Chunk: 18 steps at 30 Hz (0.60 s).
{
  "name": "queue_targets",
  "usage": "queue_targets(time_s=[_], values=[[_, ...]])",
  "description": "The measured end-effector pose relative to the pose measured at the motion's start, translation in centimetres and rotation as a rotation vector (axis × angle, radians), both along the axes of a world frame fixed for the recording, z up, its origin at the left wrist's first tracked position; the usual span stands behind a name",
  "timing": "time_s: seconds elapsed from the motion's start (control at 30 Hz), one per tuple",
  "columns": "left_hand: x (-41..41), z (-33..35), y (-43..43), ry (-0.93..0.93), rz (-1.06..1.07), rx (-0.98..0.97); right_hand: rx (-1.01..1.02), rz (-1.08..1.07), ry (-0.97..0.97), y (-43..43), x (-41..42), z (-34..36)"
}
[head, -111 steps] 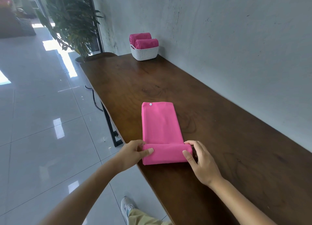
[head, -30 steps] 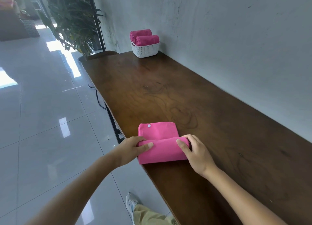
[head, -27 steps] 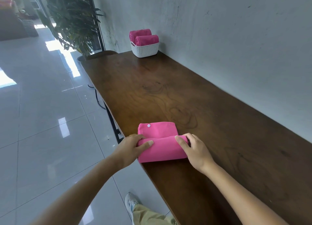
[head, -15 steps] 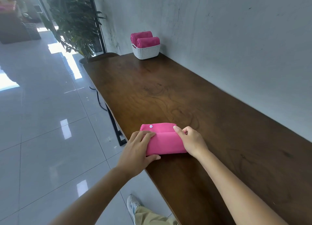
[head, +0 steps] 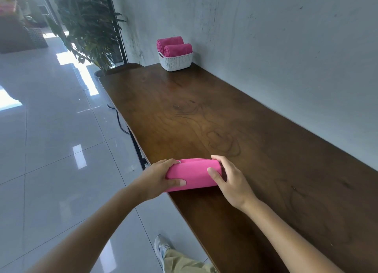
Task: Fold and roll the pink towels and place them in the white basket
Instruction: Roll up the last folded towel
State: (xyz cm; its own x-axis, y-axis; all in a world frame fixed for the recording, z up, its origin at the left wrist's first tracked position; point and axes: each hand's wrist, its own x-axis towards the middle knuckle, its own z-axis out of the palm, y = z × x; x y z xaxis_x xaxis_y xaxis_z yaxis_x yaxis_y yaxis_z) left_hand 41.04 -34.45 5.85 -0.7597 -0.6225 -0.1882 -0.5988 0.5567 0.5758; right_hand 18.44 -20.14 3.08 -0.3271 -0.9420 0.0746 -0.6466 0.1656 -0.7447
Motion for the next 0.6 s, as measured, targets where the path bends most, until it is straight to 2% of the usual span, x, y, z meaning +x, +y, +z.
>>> queue_targets(time_s=[0.27,0.3,0.37,0.5,0.6], values=[[-0.3,1.2,-0.9,-0.079,-0.026,0.234,0.022,0.019,-0.161,0.2,0.2,-0.4],[-0.4,1.2,-0.9,-0.083,-0.024,0.198,0.037,0.020,-0.185,-0.1,0.1,-0.3],[-0.5,1.2,-0.6,-0.065,-0.027,0.004,0.068,0.006,-0.209,-0.8,0.0,-0.1],[-1.4,1.7,1.0,0.116,-0.042,-0.304,0.161,-0.075,-0.200,-2.7,-0.2,0.1],[-2.7,1.0,2.2,0.145,-0.088,-0.487,0.208,-0.107,-0.202,-4.0,-0.1,0.4]])
